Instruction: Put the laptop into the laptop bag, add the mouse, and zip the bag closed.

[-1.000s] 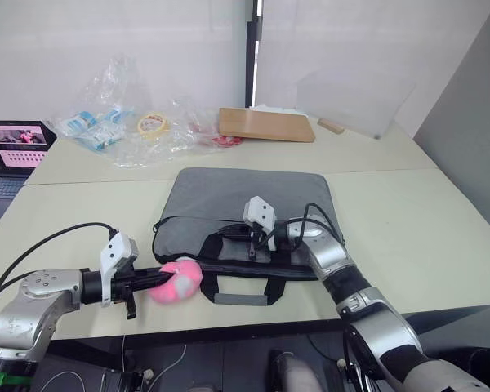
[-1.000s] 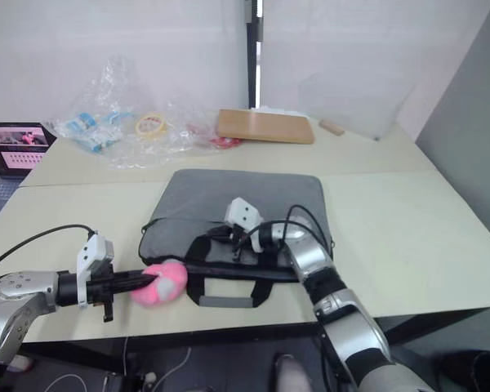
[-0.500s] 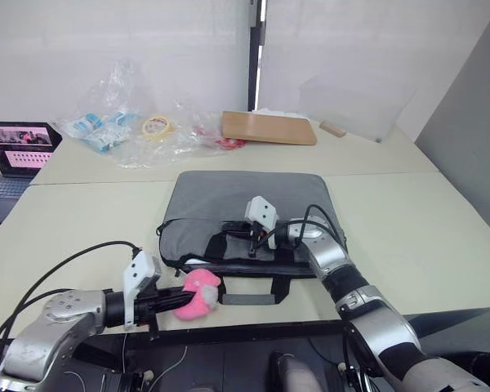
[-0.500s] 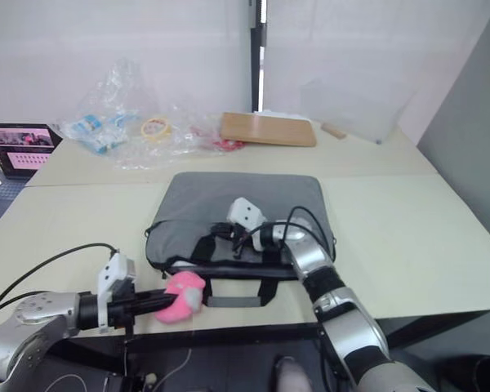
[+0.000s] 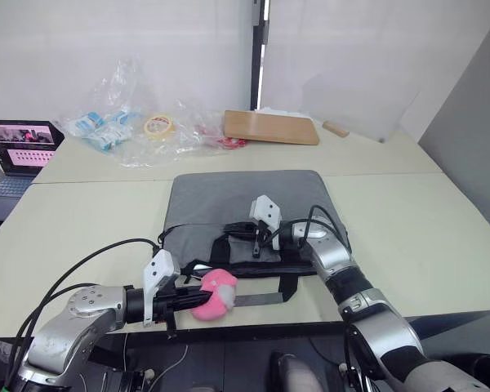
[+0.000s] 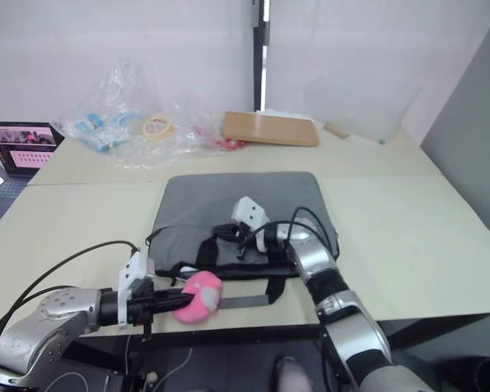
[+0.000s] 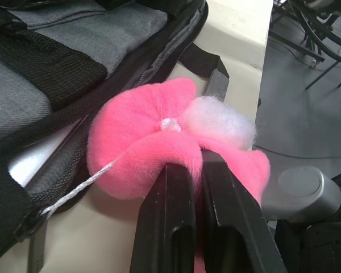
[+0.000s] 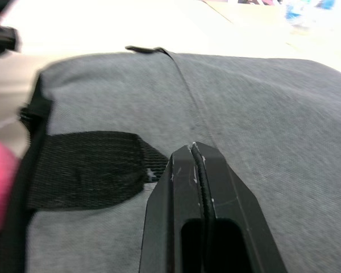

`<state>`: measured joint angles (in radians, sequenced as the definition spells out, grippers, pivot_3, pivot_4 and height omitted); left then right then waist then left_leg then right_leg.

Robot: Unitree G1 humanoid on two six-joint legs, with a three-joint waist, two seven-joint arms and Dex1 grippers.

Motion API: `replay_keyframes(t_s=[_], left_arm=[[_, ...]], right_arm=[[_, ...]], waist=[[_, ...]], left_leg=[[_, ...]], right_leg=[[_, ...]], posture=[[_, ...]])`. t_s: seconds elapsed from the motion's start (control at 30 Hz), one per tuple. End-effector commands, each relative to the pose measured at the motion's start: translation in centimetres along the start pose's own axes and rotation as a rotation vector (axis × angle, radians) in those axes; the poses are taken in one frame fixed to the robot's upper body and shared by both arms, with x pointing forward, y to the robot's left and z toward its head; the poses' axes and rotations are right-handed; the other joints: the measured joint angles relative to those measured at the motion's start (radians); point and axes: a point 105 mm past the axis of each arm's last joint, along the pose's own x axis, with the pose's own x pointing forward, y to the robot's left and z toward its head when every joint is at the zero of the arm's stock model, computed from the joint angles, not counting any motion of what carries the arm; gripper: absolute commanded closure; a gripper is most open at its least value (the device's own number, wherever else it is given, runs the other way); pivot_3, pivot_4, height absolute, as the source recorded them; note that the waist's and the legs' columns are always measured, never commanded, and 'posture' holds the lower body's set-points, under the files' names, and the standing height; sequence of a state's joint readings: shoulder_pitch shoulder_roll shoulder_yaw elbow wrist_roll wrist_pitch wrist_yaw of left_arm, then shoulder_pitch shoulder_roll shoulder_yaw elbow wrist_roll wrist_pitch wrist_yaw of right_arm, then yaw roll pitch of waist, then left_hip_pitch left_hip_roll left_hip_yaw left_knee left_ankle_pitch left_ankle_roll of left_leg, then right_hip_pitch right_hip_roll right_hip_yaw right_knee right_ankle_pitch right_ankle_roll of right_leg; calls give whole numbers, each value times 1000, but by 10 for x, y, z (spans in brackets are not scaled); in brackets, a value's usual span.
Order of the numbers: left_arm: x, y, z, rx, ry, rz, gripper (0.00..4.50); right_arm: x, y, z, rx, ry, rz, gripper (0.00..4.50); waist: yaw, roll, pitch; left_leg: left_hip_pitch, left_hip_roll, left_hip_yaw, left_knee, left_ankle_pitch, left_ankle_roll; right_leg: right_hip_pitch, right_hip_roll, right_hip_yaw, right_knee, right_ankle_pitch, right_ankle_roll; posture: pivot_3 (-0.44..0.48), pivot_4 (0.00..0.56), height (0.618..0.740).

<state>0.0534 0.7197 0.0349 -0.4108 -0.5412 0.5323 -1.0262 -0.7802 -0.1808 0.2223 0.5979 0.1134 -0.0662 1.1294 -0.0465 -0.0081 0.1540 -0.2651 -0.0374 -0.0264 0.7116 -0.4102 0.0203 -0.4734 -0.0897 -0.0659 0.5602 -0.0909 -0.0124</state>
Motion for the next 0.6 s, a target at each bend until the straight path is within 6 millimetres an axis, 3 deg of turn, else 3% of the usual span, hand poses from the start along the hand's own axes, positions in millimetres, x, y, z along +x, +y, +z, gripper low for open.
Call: replay_keyframes(t_s=[0.03,0.17,0.3,0.43,0.53,0.6], left_arm=[[-14,-2,2,27,3,-12,4458],[-24,3,-2,67,24,18,4458],[-24,5,-4,80,13,41,4458],[-18,-3,1,65,-26,39,4458],[-17,-8,5,77,-41,36,4458],[-14,-11,7,87,-47,38,4458]], right_arm=[[-1,-7,49,-80,-90,84,4500],[-1,-28,71,-141,-92,48,4500],[4,-33,68,-146,-69,56,4500],[16,-23,12,-112,111,83,4500],[17,-24,-11,-90,194,44,4500],[18,-26,-13,-62,190,17,4500]], waist=[[-1,1,1],[-8,4,2],[-13,4,2],[-20,4,2],[-23,3,2],[-23,3,2]], left_leg=[[-1,-1,0,0,0,0],[-11,-3,2,1,1,-2],[-12,-2,1,0,1,-2],[-12,-1,2,1,1,-2],[-12,-1,2,1,1,-2],[-10,0,2,1,1,-2]], right_leg=[[-3,0,0,0,0,0],[-17,-1,-1,2,1,-2],[-17,0,-4,1,0,-4],[-17,-2,-3,1,0,-4],[-17,-2,-2,2,0,-4],[-14,-2,-2,2,0,-4]], posture=[[0,150,740],[0,150,740],[0,150,740],[0,150,740],[0,150,740],[0,150,740]])
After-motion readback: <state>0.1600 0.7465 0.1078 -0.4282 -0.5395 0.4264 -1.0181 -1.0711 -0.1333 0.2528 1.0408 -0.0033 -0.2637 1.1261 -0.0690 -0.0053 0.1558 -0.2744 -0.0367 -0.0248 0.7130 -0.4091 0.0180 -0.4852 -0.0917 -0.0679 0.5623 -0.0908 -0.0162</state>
